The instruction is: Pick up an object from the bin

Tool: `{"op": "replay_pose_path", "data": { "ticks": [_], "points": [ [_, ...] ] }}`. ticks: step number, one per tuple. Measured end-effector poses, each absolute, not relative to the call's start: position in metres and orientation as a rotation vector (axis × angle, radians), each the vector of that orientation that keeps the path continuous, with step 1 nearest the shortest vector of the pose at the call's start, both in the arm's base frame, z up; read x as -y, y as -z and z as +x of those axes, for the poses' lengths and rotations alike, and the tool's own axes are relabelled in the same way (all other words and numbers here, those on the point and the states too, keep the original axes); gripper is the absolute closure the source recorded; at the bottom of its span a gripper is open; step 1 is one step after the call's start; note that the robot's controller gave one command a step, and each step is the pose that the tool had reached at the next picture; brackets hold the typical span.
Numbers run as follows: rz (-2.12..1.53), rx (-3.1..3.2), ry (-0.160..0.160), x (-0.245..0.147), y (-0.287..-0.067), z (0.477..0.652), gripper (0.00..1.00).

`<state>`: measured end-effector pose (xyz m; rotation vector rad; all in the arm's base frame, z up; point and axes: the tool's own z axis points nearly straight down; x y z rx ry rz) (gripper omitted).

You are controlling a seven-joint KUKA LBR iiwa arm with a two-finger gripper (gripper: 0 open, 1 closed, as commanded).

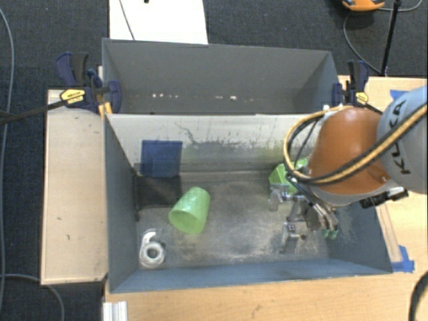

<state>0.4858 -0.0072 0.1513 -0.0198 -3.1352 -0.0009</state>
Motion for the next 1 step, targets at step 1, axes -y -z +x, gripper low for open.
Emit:
{"op": "replay_pose_path", "data": {
  "ticks": [1],
  "points": [
    [-0.019,3.144,0.0,0.0073,-0.1555,0.4876,0.0]
  ]
}}
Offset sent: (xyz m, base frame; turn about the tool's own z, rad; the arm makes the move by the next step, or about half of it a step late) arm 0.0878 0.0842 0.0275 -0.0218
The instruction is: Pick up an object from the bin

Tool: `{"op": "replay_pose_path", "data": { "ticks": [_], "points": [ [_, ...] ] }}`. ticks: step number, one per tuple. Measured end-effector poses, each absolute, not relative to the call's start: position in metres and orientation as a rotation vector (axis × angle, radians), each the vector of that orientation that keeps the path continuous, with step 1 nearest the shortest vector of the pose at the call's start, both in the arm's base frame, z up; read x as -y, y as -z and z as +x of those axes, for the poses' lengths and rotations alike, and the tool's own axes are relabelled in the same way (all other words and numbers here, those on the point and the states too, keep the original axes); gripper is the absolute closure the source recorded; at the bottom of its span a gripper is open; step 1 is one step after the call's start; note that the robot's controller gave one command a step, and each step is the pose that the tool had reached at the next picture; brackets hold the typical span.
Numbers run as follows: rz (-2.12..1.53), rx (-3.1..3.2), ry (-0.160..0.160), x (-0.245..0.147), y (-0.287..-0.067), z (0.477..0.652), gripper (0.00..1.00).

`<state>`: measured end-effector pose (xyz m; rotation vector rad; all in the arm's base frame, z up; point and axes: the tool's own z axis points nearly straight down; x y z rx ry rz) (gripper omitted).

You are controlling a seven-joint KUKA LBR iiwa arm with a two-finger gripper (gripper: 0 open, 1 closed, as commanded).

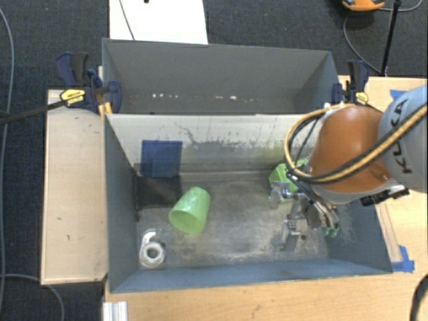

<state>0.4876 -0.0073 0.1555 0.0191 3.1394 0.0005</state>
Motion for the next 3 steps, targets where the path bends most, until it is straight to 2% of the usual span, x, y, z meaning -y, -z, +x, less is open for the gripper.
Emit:
{"op": "replay_pose_path", "data": {
  "ticks": [1,2,3],
  "points": [
    [0.006,-3.146,0.003,-0.028,-0.166,0.528,0.0],
    [0.032,-3.132,-0.007,-0.061,-0.154,0.56,0.0],
    [-0.053,-3.14,0.001,-0.077,-0.14,0.562,0.0]
  ]
}}
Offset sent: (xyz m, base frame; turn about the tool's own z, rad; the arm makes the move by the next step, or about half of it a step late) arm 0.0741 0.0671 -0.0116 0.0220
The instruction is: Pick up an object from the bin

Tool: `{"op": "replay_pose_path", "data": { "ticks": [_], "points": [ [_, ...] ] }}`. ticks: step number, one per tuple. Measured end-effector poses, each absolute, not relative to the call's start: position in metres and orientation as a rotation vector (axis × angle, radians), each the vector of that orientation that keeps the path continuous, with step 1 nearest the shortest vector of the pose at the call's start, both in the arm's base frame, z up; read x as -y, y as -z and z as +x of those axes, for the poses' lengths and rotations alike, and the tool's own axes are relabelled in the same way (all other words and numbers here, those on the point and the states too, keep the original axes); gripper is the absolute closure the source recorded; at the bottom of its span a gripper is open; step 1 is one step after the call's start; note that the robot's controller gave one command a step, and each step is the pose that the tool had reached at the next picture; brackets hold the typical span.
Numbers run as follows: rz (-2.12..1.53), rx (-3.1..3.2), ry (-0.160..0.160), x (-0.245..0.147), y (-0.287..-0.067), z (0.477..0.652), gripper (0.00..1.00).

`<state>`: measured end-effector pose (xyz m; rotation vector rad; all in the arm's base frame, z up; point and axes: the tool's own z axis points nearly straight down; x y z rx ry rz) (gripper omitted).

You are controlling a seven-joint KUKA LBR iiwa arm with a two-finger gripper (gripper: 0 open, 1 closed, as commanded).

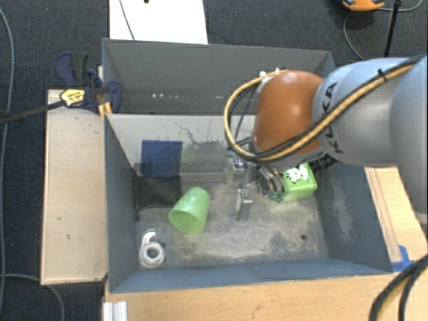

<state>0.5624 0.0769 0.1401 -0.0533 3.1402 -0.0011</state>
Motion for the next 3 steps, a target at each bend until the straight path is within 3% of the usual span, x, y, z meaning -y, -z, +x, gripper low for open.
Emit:
{"op": "replay_pose_path", "data": {
  "ticks": [2,3],
  "points": [
    [0.11,-3.133,-0.003,-0.136,-0.105,0.58,0.0],
    [-0.402,-3.108,-0.001,-0.154,-0.086,0.579,0.0]
  ]
}}
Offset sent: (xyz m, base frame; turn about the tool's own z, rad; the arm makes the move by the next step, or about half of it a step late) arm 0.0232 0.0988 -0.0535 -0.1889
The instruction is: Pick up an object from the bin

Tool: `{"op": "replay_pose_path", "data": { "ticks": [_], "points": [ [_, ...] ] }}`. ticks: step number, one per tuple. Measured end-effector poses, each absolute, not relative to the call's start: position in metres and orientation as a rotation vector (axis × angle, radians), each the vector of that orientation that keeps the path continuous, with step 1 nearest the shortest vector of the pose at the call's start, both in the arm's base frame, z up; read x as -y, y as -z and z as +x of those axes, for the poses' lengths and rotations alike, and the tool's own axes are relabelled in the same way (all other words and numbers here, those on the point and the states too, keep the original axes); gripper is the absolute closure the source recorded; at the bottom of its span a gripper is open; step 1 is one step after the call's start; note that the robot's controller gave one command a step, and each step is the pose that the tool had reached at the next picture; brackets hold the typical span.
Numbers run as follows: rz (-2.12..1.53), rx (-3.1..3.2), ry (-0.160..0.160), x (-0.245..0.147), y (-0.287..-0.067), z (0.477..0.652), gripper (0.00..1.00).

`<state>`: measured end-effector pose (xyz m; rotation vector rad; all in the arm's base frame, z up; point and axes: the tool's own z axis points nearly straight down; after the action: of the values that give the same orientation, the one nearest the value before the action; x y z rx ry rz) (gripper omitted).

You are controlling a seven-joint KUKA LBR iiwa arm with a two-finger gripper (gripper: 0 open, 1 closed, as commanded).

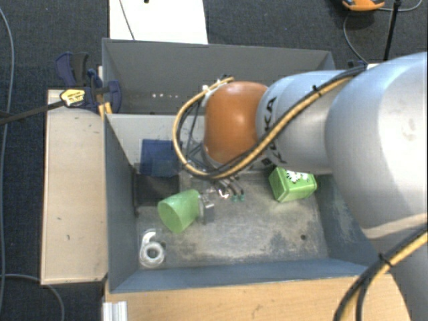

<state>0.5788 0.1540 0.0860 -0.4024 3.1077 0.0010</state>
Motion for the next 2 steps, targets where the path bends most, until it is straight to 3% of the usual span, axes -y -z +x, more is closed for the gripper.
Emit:
{"op": "replay_pose_path", "data": {
  "ticks": [1,2],
  "points": [
    [-0.53,-3.086,-0.003,-0.1714,-0.0706,0.5931,1.0],
    [-0.528,-3.086,-0.003,-0.1714,-0.0706,0.5931,1.0]
  ]
}}
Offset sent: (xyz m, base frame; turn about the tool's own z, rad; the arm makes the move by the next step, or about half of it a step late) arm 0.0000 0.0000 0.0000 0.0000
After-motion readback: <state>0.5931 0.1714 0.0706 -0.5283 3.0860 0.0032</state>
